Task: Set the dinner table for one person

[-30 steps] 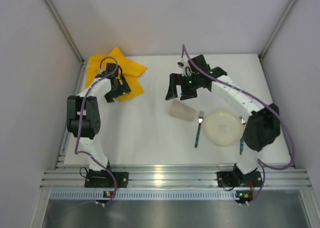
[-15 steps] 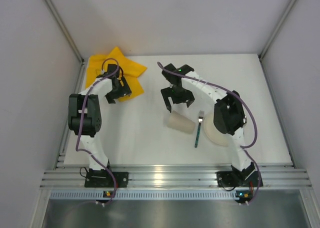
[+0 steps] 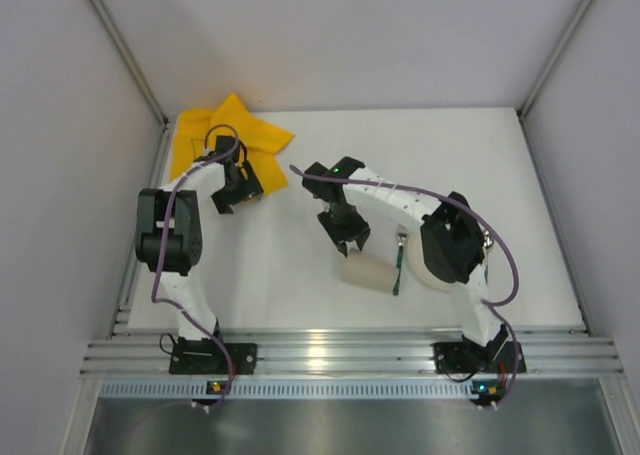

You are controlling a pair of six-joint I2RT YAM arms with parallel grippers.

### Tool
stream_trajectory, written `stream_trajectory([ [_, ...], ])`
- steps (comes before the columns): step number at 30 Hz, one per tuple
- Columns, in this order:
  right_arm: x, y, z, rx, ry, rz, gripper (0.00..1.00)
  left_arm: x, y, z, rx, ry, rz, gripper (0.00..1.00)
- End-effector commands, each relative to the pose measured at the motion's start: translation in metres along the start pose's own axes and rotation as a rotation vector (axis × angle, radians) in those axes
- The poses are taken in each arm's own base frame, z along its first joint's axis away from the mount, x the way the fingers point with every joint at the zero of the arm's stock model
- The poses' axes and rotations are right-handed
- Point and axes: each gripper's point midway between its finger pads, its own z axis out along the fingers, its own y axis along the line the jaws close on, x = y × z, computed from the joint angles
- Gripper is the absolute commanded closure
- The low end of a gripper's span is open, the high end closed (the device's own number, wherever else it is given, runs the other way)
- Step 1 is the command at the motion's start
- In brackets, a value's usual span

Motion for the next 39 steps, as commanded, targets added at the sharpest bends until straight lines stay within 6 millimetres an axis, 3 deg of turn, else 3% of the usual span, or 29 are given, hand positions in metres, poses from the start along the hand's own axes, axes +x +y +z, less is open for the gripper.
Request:
stream_trajectory([
  [1, 0.038, -0.008, -0.016, -0.013, 0.075, -0.003, 0.60, 0.000, -0.001, -0.009, 0.027, -0.014, -0.015, 0.12],
  [4, 0.058, -0.014, -0.012, -0.005, 0.115, -0.007, 0.80, 0.001, 0.001, -0.013, 0.028, -0.019, -0.011, 0.12],
  [5, 0.061, -0.015, -0.012, -0.004, 0.114, -0.006, 0.95, 0.002, 0.003, -0.014, 0.023, -0.019, -0.011, 0.12],
  [6, 0.067, -0.017, -0.012, -0.003, 0.121, -0.006, 1.00, 0.003, 0.003, -0.014, 0.023, -0.019, -0.011, 0.12],
  [11, 0.058, -0.018, -0.032, -0.003, 0.057, 0.006, 1.00, 0.008, 0.007, -0.022, 0.027, -0.023, -0.013, 0.13],
  [14, 0.034, -0.018, -0.069, -0.004, -0.072, 0.033, 1.00, 0.007, 0.007, -0.029, 0.033, -0.034, -0.014, 0.13],
  [15, 0.022, -0.020, -0.089, -0.012, -0.145, 0.049, 1.00, 0.007, 0.006, -0.030, 0.035, -0.037, -0.013, 0.13],
  [18, 0.005, -0.037, -0.123, 0.041, -0.259, 0.122, 1.00, 0.002, 0.004, -0.039, 0.044, -0.052, -0.013, 0.13],
  [21, -0.009, -0.068, -0.140, 0.113, -0.388, 0.226, 1.00, -0.003, -0.002, -0.048, 0.068, -0.067, -0.011, 0.14],
  [25, -0.024, -0.117, -0.151, 0.108, -0.497, 0.404, 1.00, -0.007, -0.028, -0.066, 0.132, -0.102, 0.051, 0.12],
  [26, -0.034, -0.139, -0.154, 0.108, -0.540, 0.471, 1.00, -0.009, -0.048, -0.076, 0.158, -0.126, 0.095, 0.12],
  [28, -0.035, -0.160, -0.151, 0.113, -0.568, 0.522, 1.00, -0.009, -0.069, -0.079, 0.150, -0.150, 0.180, 0.10],
  [29, -0.036, -0.181, -0.150, 0.120, -0.578, 0.568, 1.00, -0.012, -0.076, -0.079, 0.123, -0.173, 0.215, 0.10],
  [30, -0.041, -0.187, -0.146, 0.098, -0.588, 0.585, 1.00, -0.015, -0.103, -0.094, 0.144, -0.193, 0.264, 0.10],
  [31, -0.043, -0.193, -0.144, 0.091, -0.587, 0.602, 1.00, -0.010, -0.112, -0.077, 0.118, -0.164, 0.300, 0.10],
  [32, -0.042, -0.206, -0.141, 0.091, -0.581, 0.628, 1.00, -0.013, -0.119, -0.074, 0.099, -0.169, 0.316, 0.10],
  [35, -0.047, -0.208, -0.141, 0.045, -0.584, 0.619, 1.00, -0.034, -0.146, -0.066, 0.083, -0.200, 0.317, 0.10],
  [36, -0.048, -0.198, -0.142, -0.011, -0.591, 0.591, 1.00, -0.037, -0.141, -0.051, 0.030, -0.202, 0.320, 0.10],
  [38, -0.058, -0.186, -0.148, -0.091, -0.647, 0.544, 1.00, -0.046, -0.143, -0.045, 0.016, -0.220, 0.327, 0.09],
  [39, -0.053, -0.173, -0.145, -0.157, -0.640, 0.519, 0.93, -0.047, -0.137, -0.032, -0.021, -0.216, 0.343, 0.09],
])
